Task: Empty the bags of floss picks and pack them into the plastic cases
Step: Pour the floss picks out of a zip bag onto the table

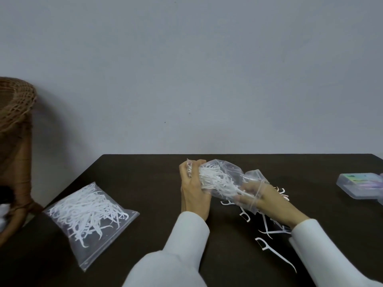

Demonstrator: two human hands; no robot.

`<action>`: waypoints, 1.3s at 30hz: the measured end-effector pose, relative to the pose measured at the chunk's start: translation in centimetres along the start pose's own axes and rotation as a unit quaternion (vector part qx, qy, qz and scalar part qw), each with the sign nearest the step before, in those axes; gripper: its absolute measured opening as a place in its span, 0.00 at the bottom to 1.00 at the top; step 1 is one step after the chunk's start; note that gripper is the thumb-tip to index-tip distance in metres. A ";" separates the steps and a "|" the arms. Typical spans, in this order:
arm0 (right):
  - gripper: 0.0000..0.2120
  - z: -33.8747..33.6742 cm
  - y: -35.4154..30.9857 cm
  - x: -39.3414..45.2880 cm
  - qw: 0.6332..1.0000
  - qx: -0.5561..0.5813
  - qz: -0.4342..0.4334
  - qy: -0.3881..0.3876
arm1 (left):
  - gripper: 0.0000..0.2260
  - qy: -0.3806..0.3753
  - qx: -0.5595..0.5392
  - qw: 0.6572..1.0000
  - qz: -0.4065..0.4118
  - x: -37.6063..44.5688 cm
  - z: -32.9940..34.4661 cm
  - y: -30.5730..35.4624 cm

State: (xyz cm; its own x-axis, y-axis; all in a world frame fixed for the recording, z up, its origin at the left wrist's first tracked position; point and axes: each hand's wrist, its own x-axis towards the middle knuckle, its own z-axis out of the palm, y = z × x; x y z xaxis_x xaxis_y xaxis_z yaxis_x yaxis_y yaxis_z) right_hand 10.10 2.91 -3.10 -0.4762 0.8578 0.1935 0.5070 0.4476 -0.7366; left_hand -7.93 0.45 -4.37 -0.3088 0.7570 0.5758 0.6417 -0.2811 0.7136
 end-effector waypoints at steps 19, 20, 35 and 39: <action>0.23 -0.6 0.8 -0.8 0.977 -0.096 -0.045 0.185 | 0.23 0.048 0.010 0.999 -0.015 0.7 -0.6 -0.5; 0.21 -0.7 0.7 -0.8 0.977 -0.091 -0.043 0.190 | 0.23 0.049 0.013 0.999 -0.017 0.7 -0.7 -0.5; 0.14 -1.8 1.8 -1.3 0.920 -0.369 0.070 0.109 | 0.22 0.153 0.020 0.978 -0.142 1.9 -3.1 -1.1; 0.14 -1.9 1.9 -1.5 0.924 -0.363 0.078 0.093 | 0.22 0.156 -0.010 0.974 -0.165 2.1 -3.0 -1.1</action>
State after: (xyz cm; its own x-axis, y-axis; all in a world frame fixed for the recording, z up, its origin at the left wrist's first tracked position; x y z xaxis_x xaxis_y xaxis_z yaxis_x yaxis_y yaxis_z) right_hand 13.14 2.98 -3.57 -0.2587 0.9249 0.2787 0.9396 0.3079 -0.1497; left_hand -11.44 0.54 -2.76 -0.6962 0.5928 0.4048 0.4582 -0.0671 0.8863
